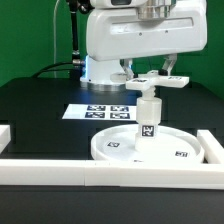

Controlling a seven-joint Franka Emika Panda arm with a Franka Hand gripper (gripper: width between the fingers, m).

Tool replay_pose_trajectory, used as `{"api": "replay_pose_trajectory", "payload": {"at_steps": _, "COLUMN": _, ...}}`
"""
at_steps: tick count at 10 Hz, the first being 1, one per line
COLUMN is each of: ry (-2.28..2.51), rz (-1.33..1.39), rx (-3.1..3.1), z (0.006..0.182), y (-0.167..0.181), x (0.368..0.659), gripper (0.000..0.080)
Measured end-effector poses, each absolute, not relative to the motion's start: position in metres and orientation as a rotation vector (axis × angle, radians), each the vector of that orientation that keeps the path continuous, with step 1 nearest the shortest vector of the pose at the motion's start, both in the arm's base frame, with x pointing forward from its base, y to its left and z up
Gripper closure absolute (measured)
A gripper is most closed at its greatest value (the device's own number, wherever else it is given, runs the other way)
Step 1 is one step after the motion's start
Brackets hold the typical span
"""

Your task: Assemble round table

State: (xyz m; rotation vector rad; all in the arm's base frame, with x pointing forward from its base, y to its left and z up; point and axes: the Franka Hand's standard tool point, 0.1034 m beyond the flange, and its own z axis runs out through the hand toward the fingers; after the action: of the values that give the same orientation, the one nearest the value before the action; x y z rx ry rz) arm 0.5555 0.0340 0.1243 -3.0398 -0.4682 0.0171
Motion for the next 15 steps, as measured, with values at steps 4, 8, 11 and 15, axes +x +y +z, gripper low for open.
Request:
{"api": "replay_pose_trajectory", "payload": {"at_steps": 4, "ry": -0.472, "rz": 0.039, "rx": -3.037, "z": 0.116, "y": 0.036, "x": 0.556, "gripper": 0.0353}}
{"api": "replay_pose_trajectory", "payload": {"at_steps": 8, "ry": -0.470, "rz": 0.060, "rx": -3.037, "z": 0.107, "y": 0.035, "x": 0.553, "gripper": 0.0353}}
{"api": "replay_pose_trajectory", "payload": {"at_steps": 11, "ry": -0.499, "rz": 0.053, "rx": -3.034, "z": 0.105, "y": 0.035, "x": 0.554, "gripper": 0.0353}}
{"api": "replay_pose_trajectory", "payload": {"at_steps": 15, "ry": -0.509, "rz": 0.046, "rx": -3.033, "z": 0.105, "y": 0.035, "x": 0.555, "gripper": 0.0353}}
